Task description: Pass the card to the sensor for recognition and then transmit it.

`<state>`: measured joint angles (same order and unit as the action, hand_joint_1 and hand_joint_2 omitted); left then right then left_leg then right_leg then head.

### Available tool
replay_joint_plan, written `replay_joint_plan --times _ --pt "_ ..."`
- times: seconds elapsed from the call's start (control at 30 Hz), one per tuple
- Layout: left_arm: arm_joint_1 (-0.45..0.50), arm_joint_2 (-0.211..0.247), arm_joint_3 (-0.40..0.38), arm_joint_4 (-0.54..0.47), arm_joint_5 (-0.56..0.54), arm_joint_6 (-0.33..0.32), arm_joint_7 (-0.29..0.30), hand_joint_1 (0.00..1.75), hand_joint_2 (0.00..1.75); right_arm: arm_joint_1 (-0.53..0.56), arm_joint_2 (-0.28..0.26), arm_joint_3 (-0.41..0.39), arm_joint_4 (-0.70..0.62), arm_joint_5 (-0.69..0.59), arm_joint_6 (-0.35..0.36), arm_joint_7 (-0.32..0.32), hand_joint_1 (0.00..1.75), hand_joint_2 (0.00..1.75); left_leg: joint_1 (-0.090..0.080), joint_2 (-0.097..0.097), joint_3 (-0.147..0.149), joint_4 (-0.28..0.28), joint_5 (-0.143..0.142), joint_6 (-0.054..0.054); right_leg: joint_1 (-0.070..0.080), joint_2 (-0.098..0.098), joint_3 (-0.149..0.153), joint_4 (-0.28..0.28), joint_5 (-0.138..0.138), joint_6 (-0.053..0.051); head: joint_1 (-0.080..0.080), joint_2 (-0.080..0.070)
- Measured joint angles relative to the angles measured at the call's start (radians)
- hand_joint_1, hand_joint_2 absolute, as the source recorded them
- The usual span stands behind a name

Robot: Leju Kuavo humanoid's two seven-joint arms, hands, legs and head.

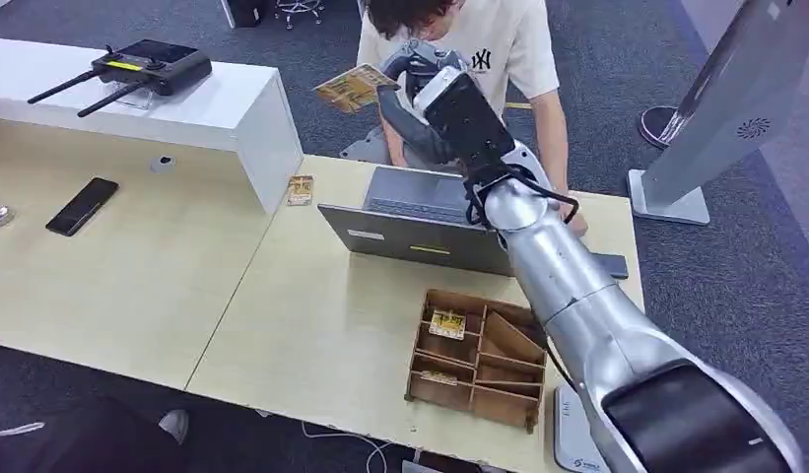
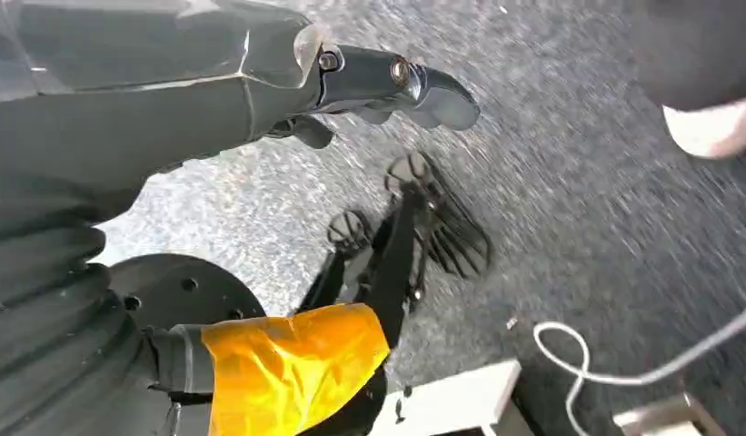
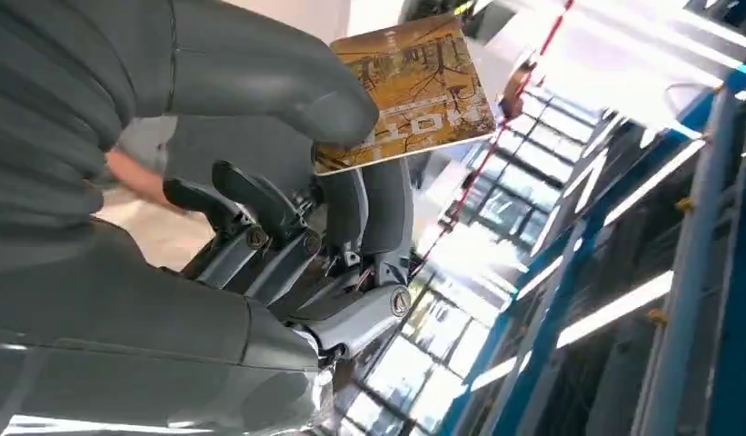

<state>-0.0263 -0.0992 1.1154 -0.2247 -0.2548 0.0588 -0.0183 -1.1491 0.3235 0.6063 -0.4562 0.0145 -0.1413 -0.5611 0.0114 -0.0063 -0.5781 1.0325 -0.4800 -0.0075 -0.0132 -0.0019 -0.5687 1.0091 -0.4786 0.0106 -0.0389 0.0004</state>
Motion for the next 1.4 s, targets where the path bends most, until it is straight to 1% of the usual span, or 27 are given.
replay_joint_plan --times 0.03,0.23,0.43,0.5,0.67,0.77,0.8,0.83,0.87,0.9,0.93,0.97,1.17,1.27,1.33,1.37,1.4 --pt "-0.002 0.001 0.000 0.001 0.000 0.005 0.004 0.00 1.75 -0.003 0.005 0.028 0.002 -0.007 -0.040 0.025 1.75 1.75 0.000 0.000 0.000 0.000 0.000 0.000 0.000 0.000 0.000 0.000 0.000 0.000 0.000 0.000" --pt "-0.012 0.003 0.000 0.004 -0.005 0.000 0.006 0.00 1.75 -0.025 0.016 0.213 0.017 -0.061 -0.209 0.123 1.75 1.75 0.000 0.000 0.000 0.000 0.000 0.000 0.000 0.000 0.000 0.000 0.000 0.000 0.000 0.000" --pt "-0.013 0.003 0.000 0.005 -0.009 0.002 0.007 0.00 1.75 -0.031 0.017 0.391 0.031 -0.069 -0.330 0.203 1.75 1.75 0.000 0.000 0.000 0.000 0.000 0.000 0.000 0.000 0.000 0.000 0.000 0.000 0.000 0.000" --pt "-0.014 0.003 0.000 0.005 -0.010 0.002 0.008 0.00 1.75 -0.031 0.017 0.441 0.035 -0.066 -0.364 0.219 1.75 1.75 0.000 0.000 0.000 0.000 0.000 0.000 0.000 0.000 0.000 0.000 0.000 0.000 0.000 0.000" --pt "-0.015 0.003 -0.001 0.005 -0.010 0.006 0.009 0.00 1.75 -0.030 0.017 0.546 0.043 -0.023 -0.463 0.275 1.75 1.75 0.000 0.000 0.000 0.000 0.000 -0.001 0.000 0.000 0.000 0.000 0.000 0.000 0.000 0.000" --pt "-0.016 0.002 -0.001 0.005 -0.008 0.012 0.010 0.00 1.75 -0.030 0.017 0.603 0.048 0.011 -0.508 0.311 1.75 1.75 0.000 0.000 0.000 0.000 0.000 -0.001 0.000 0.000 0.000 0.000 0.000 0.000 0.000 0.000" --pt "-0.016 0.002 -0.001 0.005 -0.007 0.014 0.010 0.00 1.75 -0.031 0.017 0.620 0.050 0.030 -0.522 0.323 1.75 1.75 0.000 0.000 0.000 0.000 0.000 -0.001 0.000 0.000 0.000 0.000 0.000 0.000 0.000 0.000" --pt "-0.016 0.002 -0.001 0.005 -0.005 0.018 0.011 0.00 1.75 -0.031 0.017 0.637 0.053 0.081 -0.536 0.346 1.75 1.75 0.000 0.000 0.000 0.000 0.000 -0.001 0.000 0.000 0.000 0.000 0.000 0.000 0.000 0.000" --pt "-0.016 0.001 -0.001 0.005 -0.003 0.020 0.016 0.00 1.75 -0.030 0.017 0.640 0.054 0.158 -0.541 0.370 1.75 1.75 0.000 0.000 0.000 0.000 0.000 -0.001 0.000 0.000 0.000 0.000 0.000 0.000 0.000 0.000" --pt "-0.016 0.001 -0.001 0.005 -0.002 0.022 0.018 0.00 1.75 -0.030 0.017 0.639 0.056 0.264 -0.545 0.398 1.75 1.75 0.000 0.000 0.000 0.000 0.000 -0.001 0.000 0.000 0.000 0.000 0.000 0.000 0.000 0.000" --pt "-0.016 0.001 -0.001 0.005 0.000 0.026 0.019 0.00 1.75 -0.030 0.017 0.628 0.056 0.382 -0.550 0.427 1.75 1.75 0.000 0.000 0.000 0.000 0.000 -0.001 0.000 0.000 0.000 0.000 0.000 0.000 0.000 0.000" --pt "-0.016 0.000 -0.001 0.007 0.001 0.027 0.020 0.00 1.75 -0.027 0.017 0.611 0.058 0.528 -0.550 0.459 1.75 1.75 0.000 0.000 0.000 0.000 0.000 -0.001 0.000 0.000 0.000 0.000 0.000 0.000 0.000 0.000" --pt "-0.016 -0.001 -0.001 0.010 0.011 0.029 0.026 0.00 1.75 -0.007 0.019 0.496 0.058 0.897 -0.550 0.543 1.75 1.75 0.000 0.000 0.000 0.000 0.000 -0.001 0.000 0.000 0.000 0.000 0.000 0.000 0.000 0.000" --pt "-0.015 -0.002 -0.001 0.011 0.015 0.029 0.026 0.00 1.75 0.001 0.019 0.447 0.059 0.994 -0.550 0.577 1.75 1.75 0.000 0.000 0.000 0.000 0.000 -0.001 0.000 0.000 0.000 0.000 0.000 0.000 0.000 0.000" --pt "-0.016 -0.002 0.000 0.011 0.016 0.029 0.026 0.00 1.75 0.009 0.019 0.419 0.061 1.024 -0.550 0.592 1.75 1.75 0.000 0.000 0.000 0.000 0.000 -0.001 0.000 0.000 0.000 0.000 0.001 0.000 0.000 0.000" --pt "-0.016 -0.003 0.000 0.011 0.016 0.029 0.026 0.00 1.75 0.012 0.019 0.407 0.063 1.031 -0.550 0.596 1.59 1.75 0.000 0.000 0.000 0.000 0.000 -0.001 0.000 0.000 0.000 0.000 0.001 -0.001 0.000 0.000" --pt "-0.016 -0.003 0.000 0.011 0.016 0.029 0.026 0.00 1.75 0.014 0.019 0.397 0.066 1.030 -0.550 0.598 1.59 1.75 0.000 0.000 0.000 0.000 0.000 -0.001 0.000 0.000 0.000 0.000 0.001 -0.001 0.000 0.000"
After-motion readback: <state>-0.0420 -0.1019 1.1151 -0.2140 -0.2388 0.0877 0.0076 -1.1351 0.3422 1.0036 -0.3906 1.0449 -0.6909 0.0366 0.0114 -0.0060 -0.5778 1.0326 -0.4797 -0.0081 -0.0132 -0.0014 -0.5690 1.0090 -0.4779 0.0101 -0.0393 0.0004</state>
